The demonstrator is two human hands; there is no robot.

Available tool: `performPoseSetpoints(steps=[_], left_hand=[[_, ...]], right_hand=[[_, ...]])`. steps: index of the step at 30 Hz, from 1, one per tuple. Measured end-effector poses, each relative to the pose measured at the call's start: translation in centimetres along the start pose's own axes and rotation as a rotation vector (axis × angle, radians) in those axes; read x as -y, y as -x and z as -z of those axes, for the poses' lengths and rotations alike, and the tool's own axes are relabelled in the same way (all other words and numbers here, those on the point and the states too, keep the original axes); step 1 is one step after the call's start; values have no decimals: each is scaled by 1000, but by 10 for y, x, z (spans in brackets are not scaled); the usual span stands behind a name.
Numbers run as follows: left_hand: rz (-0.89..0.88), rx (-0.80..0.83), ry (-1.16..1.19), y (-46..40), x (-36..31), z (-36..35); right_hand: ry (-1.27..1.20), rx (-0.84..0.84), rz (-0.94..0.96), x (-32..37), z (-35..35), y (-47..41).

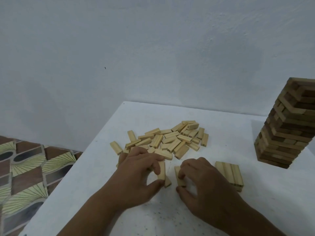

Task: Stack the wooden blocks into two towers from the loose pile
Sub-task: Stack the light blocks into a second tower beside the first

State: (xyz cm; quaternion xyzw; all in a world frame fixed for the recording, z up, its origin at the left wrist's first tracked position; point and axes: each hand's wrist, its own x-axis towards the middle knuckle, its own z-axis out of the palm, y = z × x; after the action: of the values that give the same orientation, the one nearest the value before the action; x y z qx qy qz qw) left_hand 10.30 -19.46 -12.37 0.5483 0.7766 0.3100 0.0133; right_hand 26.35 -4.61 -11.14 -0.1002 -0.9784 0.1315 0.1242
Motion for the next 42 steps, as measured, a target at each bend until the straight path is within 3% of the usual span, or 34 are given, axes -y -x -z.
performPoseSetpoints(steps=[9,20,32,42], left_hand=[[-18,-217,204,3,6,4],[-153,98,-30,3,-13,-11],[-191,121,-107,4,-12,-14],[-188,92,-97,3,-9,-16]], right_hand=[[-47,-64,-19,19,-15,-8],[-85,-75,-107,3,-8,16],[-215,15,-54,-12,-8,29],[-240,-76,4,-14,-13,23]])
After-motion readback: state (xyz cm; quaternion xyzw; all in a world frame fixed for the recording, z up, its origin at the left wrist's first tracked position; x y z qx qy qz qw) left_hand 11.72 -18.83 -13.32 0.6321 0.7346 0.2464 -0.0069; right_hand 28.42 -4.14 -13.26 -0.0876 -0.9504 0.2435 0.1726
